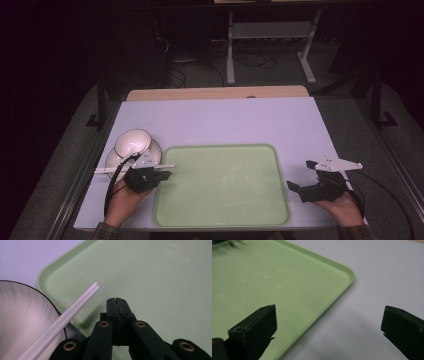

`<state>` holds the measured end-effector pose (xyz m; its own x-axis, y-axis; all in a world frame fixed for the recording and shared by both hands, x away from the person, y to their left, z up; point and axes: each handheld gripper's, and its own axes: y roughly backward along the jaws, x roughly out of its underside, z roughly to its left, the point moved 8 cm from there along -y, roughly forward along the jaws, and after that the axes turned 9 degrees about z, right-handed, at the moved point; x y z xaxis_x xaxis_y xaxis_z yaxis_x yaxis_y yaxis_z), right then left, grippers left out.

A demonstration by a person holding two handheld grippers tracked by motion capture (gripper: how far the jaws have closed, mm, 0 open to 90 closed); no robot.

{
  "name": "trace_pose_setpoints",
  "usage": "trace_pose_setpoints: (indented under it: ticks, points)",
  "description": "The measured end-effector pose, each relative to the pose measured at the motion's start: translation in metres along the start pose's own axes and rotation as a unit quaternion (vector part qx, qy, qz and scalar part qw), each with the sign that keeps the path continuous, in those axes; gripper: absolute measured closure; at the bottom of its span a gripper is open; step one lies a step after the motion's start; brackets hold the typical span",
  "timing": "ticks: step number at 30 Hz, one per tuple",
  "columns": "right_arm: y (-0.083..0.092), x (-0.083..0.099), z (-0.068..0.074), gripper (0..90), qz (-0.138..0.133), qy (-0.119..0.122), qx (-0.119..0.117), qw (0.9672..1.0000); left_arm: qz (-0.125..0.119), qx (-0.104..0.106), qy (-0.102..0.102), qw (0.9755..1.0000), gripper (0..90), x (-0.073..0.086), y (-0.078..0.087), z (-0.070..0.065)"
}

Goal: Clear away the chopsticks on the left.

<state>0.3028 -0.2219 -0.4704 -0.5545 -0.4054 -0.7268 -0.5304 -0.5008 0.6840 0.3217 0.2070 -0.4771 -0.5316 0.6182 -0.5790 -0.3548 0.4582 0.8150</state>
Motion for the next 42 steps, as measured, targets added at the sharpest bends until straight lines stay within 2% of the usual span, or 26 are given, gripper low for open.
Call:
trace_pose_setpoints:
  ticks: [7, 16, 32, 42]
  points:
    - [-0.001, 0.001, -0.001, 0.0, 0.001, -0.001, 0.002, 1.0000, 0.011, -0.005, 0.009, 0.9999, 89.6, 0.000, -0.006, 0.006]
    - [-0.002, 0.003, -0.002, 0.0, 0.006, 0.002, 0.006, 1.0000, 0.013, -0.012, 0.020, 0.9996, 89.7, -0.006, -0.010, 0.013]
    - [-0.003, 0.004, -0.002, 0.0, 0.008, 0.003, 0.008, 0.9999, 0.022, -0.022, 0.023, 0.9992, 89.7, -0.014, -0.019, 0.018]
    - [-0.001, 0.004, -0.003, 0.0, 0.004, 0.000, 0.008, 1.0000, 0.026, -0.027, 0.033, 0.9987, 89.7, -0.019, -0.025, 0.023]
